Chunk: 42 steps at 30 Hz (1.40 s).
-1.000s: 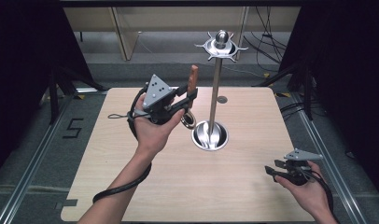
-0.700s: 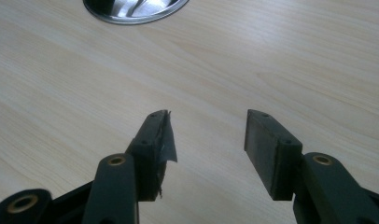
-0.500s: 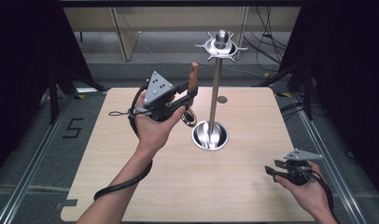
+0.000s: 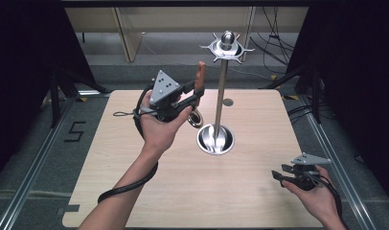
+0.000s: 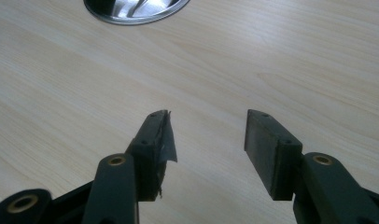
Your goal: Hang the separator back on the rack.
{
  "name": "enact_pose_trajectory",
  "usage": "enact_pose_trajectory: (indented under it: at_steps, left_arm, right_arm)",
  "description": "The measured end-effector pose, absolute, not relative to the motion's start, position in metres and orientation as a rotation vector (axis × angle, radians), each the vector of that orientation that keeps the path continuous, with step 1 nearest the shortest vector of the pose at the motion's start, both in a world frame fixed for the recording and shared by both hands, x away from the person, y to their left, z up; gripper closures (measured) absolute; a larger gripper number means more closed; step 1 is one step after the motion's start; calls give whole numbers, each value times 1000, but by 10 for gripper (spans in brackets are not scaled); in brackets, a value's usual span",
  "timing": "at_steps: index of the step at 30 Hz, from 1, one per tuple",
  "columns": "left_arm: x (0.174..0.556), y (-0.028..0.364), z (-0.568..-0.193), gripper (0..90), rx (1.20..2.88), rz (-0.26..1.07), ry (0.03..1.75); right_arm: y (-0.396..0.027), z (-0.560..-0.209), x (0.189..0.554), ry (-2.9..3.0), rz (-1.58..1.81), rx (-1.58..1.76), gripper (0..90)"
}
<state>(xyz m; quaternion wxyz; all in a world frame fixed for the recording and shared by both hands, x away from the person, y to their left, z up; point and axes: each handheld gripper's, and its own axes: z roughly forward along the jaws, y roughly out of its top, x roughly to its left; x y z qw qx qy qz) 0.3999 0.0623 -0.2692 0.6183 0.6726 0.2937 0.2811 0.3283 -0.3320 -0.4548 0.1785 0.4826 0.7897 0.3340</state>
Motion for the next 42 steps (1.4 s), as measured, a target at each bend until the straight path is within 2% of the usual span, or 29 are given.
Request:
enact_pose_trajectory:
  at_steps: [42]
  left_arm:
    - [411,44,-265,672,1565,660,706]
  right_arm:
    - [-331,-454,327,2227,958,1413,506]
